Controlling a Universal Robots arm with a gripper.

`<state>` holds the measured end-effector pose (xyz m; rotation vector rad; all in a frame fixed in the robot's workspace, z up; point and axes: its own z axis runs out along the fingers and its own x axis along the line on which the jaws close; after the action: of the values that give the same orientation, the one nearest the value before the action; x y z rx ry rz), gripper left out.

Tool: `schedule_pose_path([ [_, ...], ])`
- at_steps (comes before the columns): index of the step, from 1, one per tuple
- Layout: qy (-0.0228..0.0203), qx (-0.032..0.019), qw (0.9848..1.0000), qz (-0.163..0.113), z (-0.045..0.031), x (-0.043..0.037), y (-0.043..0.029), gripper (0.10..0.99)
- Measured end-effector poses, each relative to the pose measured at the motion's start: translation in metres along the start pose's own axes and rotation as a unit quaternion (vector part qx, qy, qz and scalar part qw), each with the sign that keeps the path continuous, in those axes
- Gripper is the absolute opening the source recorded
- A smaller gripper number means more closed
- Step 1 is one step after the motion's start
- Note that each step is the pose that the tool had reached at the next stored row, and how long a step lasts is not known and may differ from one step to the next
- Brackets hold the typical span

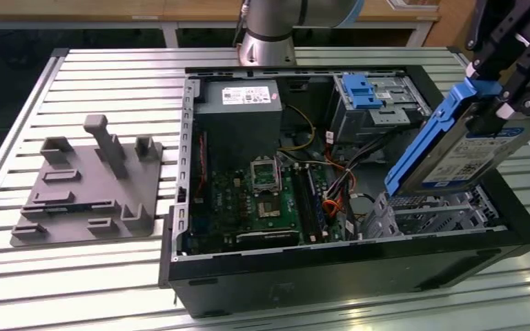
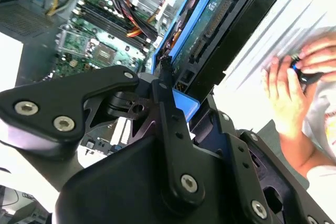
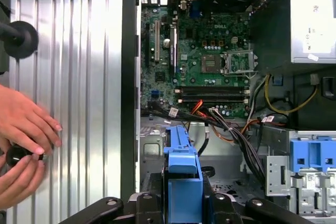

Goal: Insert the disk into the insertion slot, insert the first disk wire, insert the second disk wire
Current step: 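Insert the disk into the insertion slot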

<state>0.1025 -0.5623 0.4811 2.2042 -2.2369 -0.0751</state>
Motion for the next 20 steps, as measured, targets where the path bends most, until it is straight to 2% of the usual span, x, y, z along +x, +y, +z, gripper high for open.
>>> schedule_pose_path([
  [2, -0.0103, 0.001, 0.9999, -0.001, 0.0001, 0.0008, 0.0001, 0.365],
  [3, -0.0131, 0.0012, 0.9999, -0.001, 0.0, 0.0013, 0.0002, 0.365],
  [4, -0.0138, 0.0013, 0.9999, -0.001, 0.0, 0.0014, 0.0002, 0.365],
  [12, -0.0139, 0.0019, 0.9999, -0.001, 0.0, 0.0015, 0.0002, 0.365],
  [13, -0.0139, 0.0036, 0.9999, -0.001, 0.0001, 0.0015, 0.0002, 0.365],
  [18, -0.0141, 0.0207, 0.9997, -0.002, 0.0005, 0.0015, 0.0004, 0.365],
  [20, -0.0141, 0.0216, 0.9997, -0.002, 0.0005, 0.0015, 0.0004, 0.365],
])
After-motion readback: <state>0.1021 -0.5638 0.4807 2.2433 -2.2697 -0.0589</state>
